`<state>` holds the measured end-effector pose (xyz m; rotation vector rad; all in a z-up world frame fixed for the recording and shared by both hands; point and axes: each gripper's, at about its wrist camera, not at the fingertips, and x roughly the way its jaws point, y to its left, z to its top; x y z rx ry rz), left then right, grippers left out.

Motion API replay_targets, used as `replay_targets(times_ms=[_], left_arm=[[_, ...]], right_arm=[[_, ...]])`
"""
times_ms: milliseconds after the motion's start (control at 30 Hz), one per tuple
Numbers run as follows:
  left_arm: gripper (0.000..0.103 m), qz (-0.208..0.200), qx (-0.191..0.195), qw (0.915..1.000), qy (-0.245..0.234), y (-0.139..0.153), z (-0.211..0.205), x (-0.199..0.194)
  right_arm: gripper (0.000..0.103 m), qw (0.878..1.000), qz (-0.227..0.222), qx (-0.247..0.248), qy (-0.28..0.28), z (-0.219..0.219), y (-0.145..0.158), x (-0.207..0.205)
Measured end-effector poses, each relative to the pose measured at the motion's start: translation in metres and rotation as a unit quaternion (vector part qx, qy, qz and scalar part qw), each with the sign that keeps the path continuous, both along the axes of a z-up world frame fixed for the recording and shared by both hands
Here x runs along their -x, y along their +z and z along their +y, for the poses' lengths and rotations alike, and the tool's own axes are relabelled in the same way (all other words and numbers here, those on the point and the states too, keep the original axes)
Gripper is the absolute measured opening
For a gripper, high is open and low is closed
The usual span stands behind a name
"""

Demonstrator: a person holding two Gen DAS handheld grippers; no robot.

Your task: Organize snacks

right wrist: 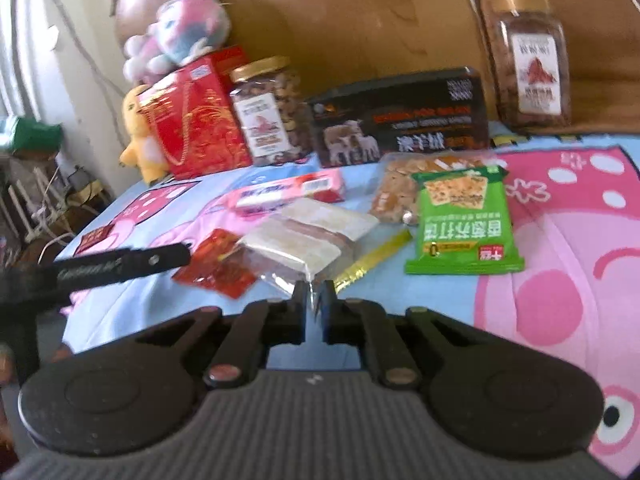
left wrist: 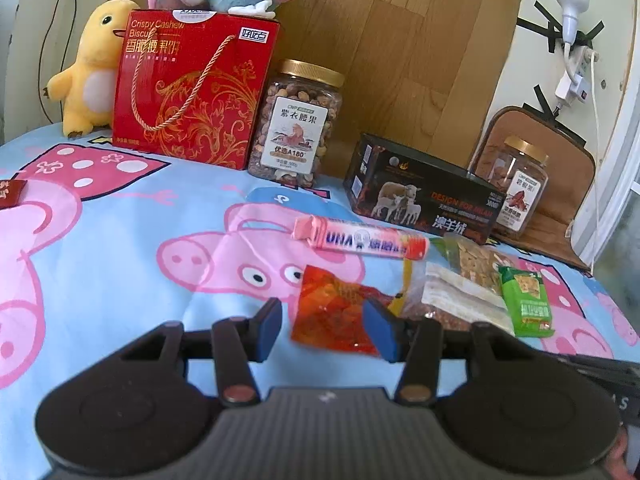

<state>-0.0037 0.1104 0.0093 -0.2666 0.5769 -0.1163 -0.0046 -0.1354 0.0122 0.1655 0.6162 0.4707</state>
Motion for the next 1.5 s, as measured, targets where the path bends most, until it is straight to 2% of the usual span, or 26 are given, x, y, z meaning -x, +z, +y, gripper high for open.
replay_targets(times_ms=[133,200,267,533,733,867,1000,1100,1133,1200,1367,1500], left_arm=[[0.046,0.000,0.004,1.0000,-0.001,0.000,0.001,0.000],[0.046,0.001,0.006,1.0000,-0.001,0.000,0.001,0.000],[0.047,0.001,0.009,1.0000,-0.002,-0.001,0.002,0.000],[0.047,0.005,0.027,0.9996,-0.001,-0.002,0.007,-0.001],[0.047,0.008,0.036,0.9993,-0.002,-0.003,0.010,-0.002],[0.047,0.008,0.033,0.9994,-0.005,-0.003,0.008,-0.002],[0.047,0.008,0.034,0.9993,-0.008,-0.003,0.008,-0.003],[0.047,0.011,0.036,0.9993,-0.009,-0.004,0.009,-0.004],[0.047,0.011,0.036,0.9992,-0.010,-0.004,0.009,-0.004],[0.047,0.012,0.037,0.9992,-0.010,-0.004,0.009,-0.004],[0.047,0.013,0.037,0.9992,-0.010,-0.004,0.009,-0.005],[0.047,0.011,0.040,0.9990,-0.014,-0.004,0.009,-0.003]], right_arm=[[0.016,1.000,0.002,-0.020,-0.008,-0.007,0.000,-0.001],[0.025,0.999,0.008,-0.027,-0.015,-0.010,-0.001,-0.003],[0.040,0.999,0.010,-0.031,-0.022,-0.012,-0.003,-0.004],[0.049,0.999,0.010,-0.032,-0.014,-0.010,-0.005,-0.004],[0.049,1.000,0.006,-0.021,-0.010,-0.008,-0.005,-0.005],[0.049,1.000,0.001,0.003,0.002,-0.002,-0.003,-0.008],[0.045,0.999,-0.008,0.033,0.010,0.007,-0.004,-0.011],[0.029,0.999,-0.012,0.047,0.005,0.008,-0.005,-0.012],[0.021,0.999,-0.012,0.047,0.004,0.007,-0.005,-0.013],[0.016,0.999,-0.011,0.046,0.002,0.006,-0.005,-0.013],[0.008,0.999,-0.013,0.045,0.005,0.004,-0.003,-0.010],[0.007,0.999,-0.015,0.046,0.008,-0.005,0.003,0.004]])
